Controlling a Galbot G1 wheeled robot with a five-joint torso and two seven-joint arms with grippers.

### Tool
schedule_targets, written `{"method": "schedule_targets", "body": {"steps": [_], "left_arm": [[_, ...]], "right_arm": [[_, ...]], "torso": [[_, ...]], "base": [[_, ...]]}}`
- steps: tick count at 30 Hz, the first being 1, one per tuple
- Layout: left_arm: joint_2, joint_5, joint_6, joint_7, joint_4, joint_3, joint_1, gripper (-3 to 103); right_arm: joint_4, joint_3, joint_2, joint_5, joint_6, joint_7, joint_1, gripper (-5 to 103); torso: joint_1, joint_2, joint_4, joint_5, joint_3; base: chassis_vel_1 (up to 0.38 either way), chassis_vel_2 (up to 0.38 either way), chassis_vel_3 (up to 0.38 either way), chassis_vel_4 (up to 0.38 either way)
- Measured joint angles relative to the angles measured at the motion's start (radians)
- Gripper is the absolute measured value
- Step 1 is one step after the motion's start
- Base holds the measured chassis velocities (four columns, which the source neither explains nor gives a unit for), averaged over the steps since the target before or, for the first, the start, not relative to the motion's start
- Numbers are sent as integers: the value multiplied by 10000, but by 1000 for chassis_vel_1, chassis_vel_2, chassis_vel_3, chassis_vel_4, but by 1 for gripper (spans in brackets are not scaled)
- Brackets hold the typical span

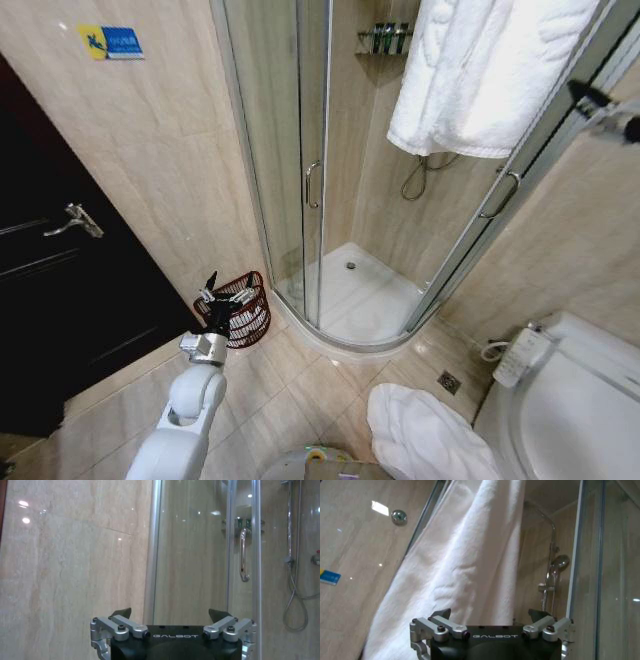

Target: Discard the used towel into the hamper.

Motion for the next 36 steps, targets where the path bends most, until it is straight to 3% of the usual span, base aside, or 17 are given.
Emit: {"method": "schedule_targets", "body": {"steps": [1, 6, 9, 10, 17, 23, 25, 28, 36], "left_arm": [[0, 0, 0, 0, 0, 0, 0, 100], [-145, 76, 189, -6, -4, 68, -218, 100], [-188, 116, 233, -7, -3, 103, -267, 100], [-222, 142, 266, -6, -4, 117, -311, 100], [-225, 104, 318, -17, -4, 78, -360, 100], [-227, -18, 316, -28, -3, -18, -336, 100], [-207, -40, 287, -32, 18, -39, -285, 100], [-207, -41, 273, -31, 67, -33, -284, 100], [-322, 93, 282, -19, 36, 116, -305, 100]], "right_arm": [[0, 0, 0, 0, 0, 0, 0, 100], [-1004, 352, -1591, 653, -266, -49, -88, 100], [-1216, 414, -2102, 914, -299, -28, -176, 100], [-1363, 456, -2669, 1092, -303, 148, -290, 100], [-1392, 491, -3375, 1116, -539, 813, -465, 100], [-1180, 583, -3180, 1113, -862, 866, -384, 100], [-635, 621, -2472, 922, -1387, 1038, -243, 100], [-248, 644, -1987, 889, -1646, 1209, -206, 100], [11, 759, -1918, 1367, -1266, 949, -64, 100]], "torso": [[0, 0, 0, 0, 0], [0, 0, -1, -4, 0], [0, 0, -1, -3, 0], [0, 0, 1, -6, 0], [0, 0, 1, -3, 0], [1, 0, 3, -12, 0], [0, 0, -1, 4, -1], [0, 0, -3, 6, -1], [0, -1, 3, -6, -1]], "base": [[0, 0, 0, 0], [0, 0, 0, 0], [0, 0, 0, 0], [0, 0, 0, 0], [0, 0, 0, 0], [0, 0, 0, 0], [0, 0, 0, 0], [0, 0, 0, 0], [0, 0, 0, 0]]}}
